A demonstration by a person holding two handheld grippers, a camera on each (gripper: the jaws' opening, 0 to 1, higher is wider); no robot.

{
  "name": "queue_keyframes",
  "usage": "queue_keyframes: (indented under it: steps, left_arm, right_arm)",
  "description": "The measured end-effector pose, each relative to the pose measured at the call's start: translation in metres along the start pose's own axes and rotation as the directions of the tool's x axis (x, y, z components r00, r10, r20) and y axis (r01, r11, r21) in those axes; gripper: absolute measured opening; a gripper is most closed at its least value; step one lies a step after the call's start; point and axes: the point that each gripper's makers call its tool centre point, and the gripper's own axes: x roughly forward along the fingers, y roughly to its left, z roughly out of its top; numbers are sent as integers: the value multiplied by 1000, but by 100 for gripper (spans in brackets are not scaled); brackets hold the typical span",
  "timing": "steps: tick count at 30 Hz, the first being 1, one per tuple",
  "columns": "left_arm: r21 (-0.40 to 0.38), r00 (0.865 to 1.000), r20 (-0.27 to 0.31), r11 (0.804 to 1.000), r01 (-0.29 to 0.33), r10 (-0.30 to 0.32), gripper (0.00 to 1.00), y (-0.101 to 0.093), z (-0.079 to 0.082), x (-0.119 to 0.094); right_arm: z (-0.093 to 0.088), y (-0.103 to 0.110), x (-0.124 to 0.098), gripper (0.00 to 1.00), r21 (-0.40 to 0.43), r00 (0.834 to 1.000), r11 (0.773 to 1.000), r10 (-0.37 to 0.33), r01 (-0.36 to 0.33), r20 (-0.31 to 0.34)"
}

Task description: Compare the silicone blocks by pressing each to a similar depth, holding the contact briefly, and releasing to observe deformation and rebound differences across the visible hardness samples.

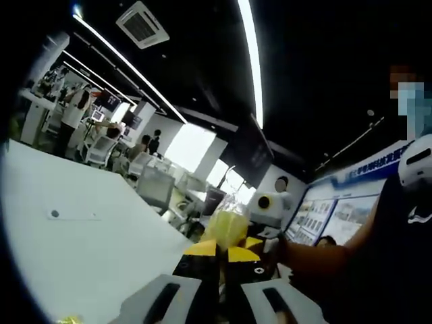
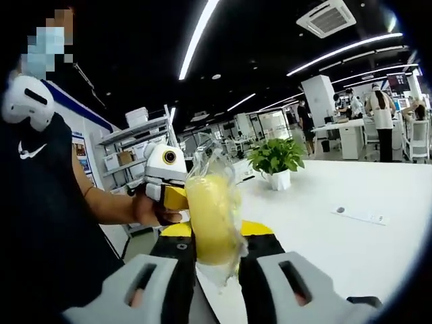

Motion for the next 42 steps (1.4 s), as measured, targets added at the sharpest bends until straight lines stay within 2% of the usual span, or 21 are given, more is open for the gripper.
queue_keyframes:
  steps: [3,5,11,22,23,28,42]
  left_arm:
    - [12,1000,3,1000,-11,11,0,2,1,-1]
    - [11,1000,6,1000,-8,8,0,2,2,-2]
    - [78,1000,-20,997,-19,20,0,1,1,-3]
    - [179,997,-63,984,-25,36,3,3,-3,-7]
    - [187,997,-70,982,-21,35,3,3,-4,-7]
    - [229,994,-106,973,6,19,5,1,-7,-11]
    - [230,994,-105,973,4,21,11,4,-13,-14]
  right_arm:
    - [0,1,2,13,-61,1000,998,-14,14,-3]
    - [2,2,3,11,-49,1000,999,-4,4,-4]
    - [0,4,3,6,-45,1000,999,8,-9,-19]
    - [-5,7,4,1,-48,999,999,-12,10,-47]
    - [-6,8,4,1,-32,999,999,-7,5,-52]
    - [-9,13,6,0,-52,998,999,1,-4,-63]
    - [-16,15,8,0,-54,996,999,-2,-2,-88]
